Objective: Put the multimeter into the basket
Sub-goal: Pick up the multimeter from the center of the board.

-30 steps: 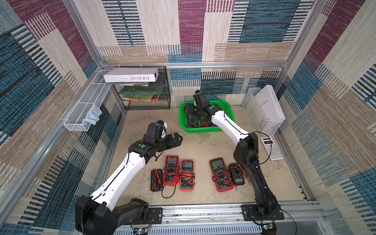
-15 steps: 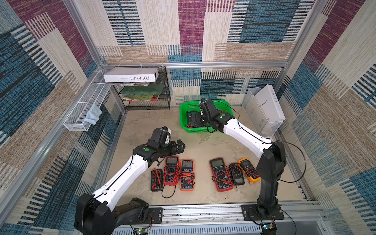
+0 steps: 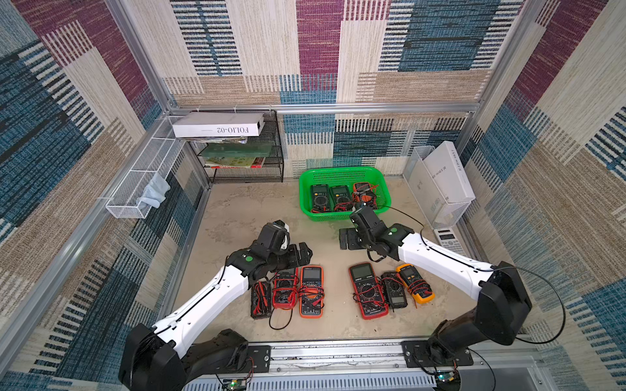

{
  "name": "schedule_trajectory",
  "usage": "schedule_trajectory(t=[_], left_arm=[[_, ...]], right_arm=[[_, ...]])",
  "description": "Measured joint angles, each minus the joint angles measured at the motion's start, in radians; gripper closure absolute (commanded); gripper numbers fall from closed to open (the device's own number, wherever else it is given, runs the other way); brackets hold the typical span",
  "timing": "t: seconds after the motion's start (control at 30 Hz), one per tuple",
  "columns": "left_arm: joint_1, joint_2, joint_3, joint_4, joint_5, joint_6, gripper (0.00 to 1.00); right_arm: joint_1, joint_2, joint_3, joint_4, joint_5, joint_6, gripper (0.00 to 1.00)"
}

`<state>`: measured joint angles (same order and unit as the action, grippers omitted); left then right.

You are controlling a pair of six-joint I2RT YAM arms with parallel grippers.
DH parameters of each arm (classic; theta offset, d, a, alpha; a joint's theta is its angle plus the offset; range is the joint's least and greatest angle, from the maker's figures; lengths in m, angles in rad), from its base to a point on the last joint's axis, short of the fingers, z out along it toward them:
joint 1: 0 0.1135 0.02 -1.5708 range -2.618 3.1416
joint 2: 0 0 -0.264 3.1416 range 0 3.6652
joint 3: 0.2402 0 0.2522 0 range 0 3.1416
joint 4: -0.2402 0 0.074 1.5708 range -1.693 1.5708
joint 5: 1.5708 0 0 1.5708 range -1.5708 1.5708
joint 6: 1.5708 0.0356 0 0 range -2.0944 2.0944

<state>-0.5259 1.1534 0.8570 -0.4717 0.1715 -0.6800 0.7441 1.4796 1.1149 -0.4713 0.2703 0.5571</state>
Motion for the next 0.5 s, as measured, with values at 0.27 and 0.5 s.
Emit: schedule_trajectory(t=[0.27,0.5], left_arm=[[-0.079,0.045,-0.002,0.029,-0.020,-0.035,0.00],[-0.145,0.054,-0.008,0.040,-0.045,-0.051,0.00]], right_arm=[[0.064,-0.218,-0.227,-0.081,0.019,0.130,0.00],[0.132,-0.330,-0.340,-0.166,0.016,0.238,0.00]])
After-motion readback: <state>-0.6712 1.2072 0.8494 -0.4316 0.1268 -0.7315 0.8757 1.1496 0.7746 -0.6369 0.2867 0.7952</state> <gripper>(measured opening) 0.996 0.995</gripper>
